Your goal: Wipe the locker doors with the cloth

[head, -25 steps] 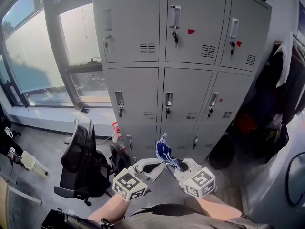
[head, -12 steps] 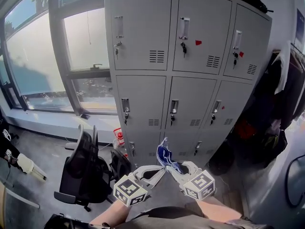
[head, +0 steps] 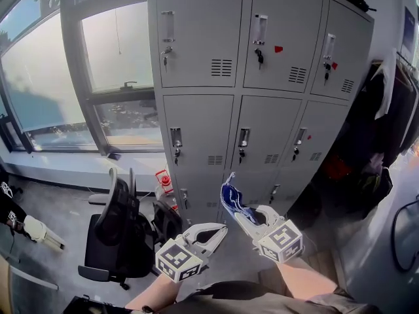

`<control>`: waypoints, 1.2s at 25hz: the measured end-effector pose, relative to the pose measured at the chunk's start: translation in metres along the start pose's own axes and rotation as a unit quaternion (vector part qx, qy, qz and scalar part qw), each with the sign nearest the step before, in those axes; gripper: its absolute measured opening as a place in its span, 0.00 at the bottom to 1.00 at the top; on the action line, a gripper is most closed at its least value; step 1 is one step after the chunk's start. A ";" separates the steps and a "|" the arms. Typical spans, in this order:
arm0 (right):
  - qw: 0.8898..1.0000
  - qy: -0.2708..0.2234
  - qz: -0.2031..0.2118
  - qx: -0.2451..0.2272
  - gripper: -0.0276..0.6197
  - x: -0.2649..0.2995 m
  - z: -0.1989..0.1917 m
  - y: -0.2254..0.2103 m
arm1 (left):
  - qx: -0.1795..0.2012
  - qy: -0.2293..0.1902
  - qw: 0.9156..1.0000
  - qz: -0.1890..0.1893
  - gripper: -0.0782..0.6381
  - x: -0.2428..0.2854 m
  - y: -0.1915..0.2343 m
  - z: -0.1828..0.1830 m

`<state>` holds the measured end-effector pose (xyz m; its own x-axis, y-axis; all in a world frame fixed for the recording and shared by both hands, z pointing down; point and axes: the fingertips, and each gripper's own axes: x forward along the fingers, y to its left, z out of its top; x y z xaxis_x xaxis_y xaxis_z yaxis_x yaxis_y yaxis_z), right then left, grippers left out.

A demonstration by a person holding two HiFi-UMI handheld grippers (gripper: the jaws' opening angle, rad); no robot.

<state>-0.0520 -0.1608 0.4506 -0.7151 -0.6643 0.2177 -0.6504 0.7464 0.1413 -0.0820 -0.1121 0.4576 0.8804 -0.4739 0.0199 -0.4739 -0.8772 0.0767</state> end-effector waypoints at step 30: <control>0.947 -0.066 0.056 -0.310 0.18 -0.043 0.234 -0.209 | 0.127 -0.046 0.991 -0.024 0.12 0.175 0.007 0.213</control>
<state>0.0544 -0.2973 0.1856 -0.8227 -0.5486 0.1486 -0.3224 0.6658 0.6729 0.0652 -0.2174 0.2496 0.9021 -0.4258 -0.0696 -0.4312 -0.8847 -0.1772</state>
